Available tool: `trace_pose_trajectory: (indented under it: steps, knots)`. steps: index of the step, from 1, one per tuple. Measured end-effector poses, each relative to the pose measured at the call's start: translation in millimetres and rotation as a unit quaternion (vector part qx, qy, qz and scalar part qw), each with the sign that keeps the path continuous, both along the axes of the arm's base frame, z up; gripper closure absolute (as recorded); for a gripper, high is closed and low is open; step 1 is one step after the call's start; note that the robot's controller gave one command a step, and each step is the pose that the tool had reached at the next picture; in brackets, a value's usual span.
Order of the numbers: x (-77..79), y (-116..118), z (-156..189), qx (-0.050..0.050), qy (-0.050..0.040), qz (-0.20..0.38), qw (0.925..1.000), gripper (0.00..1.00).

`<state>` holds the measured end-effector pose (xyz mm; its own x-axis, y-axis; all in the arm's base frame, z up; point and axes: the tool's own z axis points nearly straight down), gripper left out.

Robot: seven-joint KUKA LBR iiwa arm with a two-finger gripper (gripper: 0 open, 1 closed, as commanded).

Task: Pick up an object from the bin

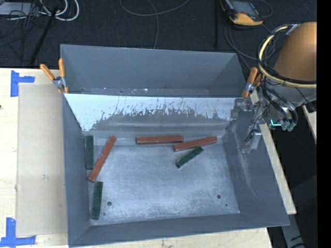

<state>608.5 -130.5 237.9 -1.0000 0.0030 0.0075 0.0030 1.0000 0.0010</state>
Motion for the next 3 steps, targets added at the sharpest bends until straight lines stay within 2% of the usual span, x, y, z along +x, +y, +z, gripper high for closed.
trace_pose_trajectory:
  steps: [1, 2, 3]
  knots:
    - [-17.0, 45.4, -151.9, 0.001, 0.0004, -0.03, 0.9995, 0.0]
    - [11.1, 104.7, -168.6, 0.001, -0.0056, -0.052, 0.9986, 0.0]
    - [13.8, 100.3, -162.9, -0.001, -0.0103, -0.053, 0.9985, 1.0]
